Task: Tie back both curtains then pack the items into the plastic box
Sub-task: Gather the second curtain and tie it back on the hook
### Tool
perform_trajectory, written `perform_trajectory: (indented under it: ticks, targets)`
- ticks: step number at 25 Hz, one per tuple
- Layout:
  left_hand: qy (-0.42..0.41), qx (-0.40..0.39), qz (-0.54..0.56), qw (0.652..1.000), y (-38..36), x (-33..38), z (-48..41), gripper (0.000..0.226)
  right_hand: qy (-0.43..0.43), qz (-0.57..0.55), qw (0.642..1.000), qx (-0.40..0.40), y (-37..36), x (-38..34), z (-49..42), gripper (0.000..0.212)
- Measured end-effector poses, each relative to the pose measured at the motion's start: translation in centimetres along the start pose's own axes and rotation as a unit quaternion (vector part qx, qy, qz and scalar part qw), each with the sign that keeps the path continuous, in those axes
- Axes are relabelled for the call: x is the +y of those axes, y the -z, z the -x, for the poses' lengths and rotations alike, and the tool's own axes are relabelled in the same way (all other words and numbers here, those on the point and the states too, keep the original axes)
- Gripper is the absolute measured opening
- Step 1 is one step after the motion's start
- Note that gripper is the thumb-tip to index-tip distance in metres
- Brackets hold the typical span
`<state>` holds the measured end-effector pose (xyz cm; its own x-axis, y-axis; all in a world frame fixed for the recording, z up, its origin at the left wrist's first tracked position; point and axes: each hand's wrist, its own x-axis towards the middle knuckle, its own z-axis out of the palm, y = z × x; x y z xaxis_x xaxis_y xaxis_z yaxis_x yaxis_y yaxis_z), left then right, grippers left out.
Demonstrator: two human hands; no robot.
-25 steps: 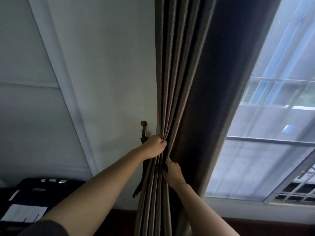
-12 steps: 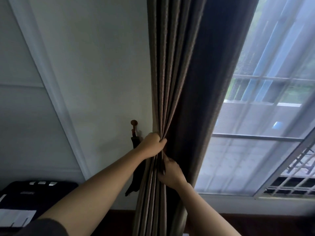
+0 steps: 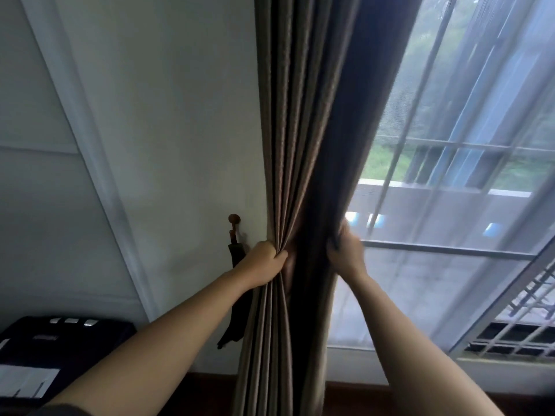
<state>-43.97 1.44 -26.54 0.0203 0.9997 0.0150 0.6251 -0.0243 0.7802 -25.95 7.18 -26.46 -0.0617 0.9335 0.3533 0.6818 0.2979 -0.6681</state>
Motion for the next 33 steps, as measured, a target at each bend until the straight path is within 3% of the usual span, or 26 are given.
perform_trajectory:
  ticks: [4,12,17,19,22,25,26,28,30,33]
  targets:
    - [0.008,-0.011,-0.007,1.000,0.0,0.6,-0.4,0.032,0.056,-0.026,0.988,-0.143,-5.5,2.4,3.6,0.049]
    - [0.026,-0.058,-0.034,0.997,1.3,1.1,-1.1,0.033,0.076,-0.034,0.966,-0.246,-9.5,3.2,5.4,0.068]
    - [0.034,-0.059,-0.021,0.997,0.5,1.3,-1.6,0.028,0.054,-0.079,0.962,-0.254,-10.4,1.8,6.5,0.070]
    - [0.035,-0.032,-0.039,0.998,-0.4,1.5,-1.6,0.028,0.066,-0.085,0.957,-0.271,-11.0,1.8,6.7,0.080]
    - [0.046,0.075,-0.084,0.993,-2.2,2.0,-1.7,0.049,0.071,-0.094,0.946,-0.301,-11.9,2.3,7.4,0.089]
    - [0.052,0.094,-0.070,0.992,-1.8,2.0,-2.0,0.028,0.038,-0.118,0.929,-0.350,-11.2,3.3,8.1,0.083]
    - [0.048,0.073,-0.064,0.994,-1.3,1.9,-2.0,0.024,0.010,-0.128,0.937,-0.326,-10.6,3.4,8.0,0.075]
    - [0.039,0.028,-0.041,0.998,-0.2,1.4,-1.7,0.013,-0.035,-0.165,0.971,-0.171,-9.5,3.1,6.6,0.057]
    - [0.026,-0.002,-0.016,1.000,0.6,1.1,-0.9,0.023,-0.075,-0.273,0.958,-0.045,-8.1,2.0,4.4,0.059]
    - [0.022,-0.072,0.037,0.997,1.3,0.0,0.4,0.009,-0.088,-0.420,0.899,-0.086,-5.0,0.0,1.2,0.074]
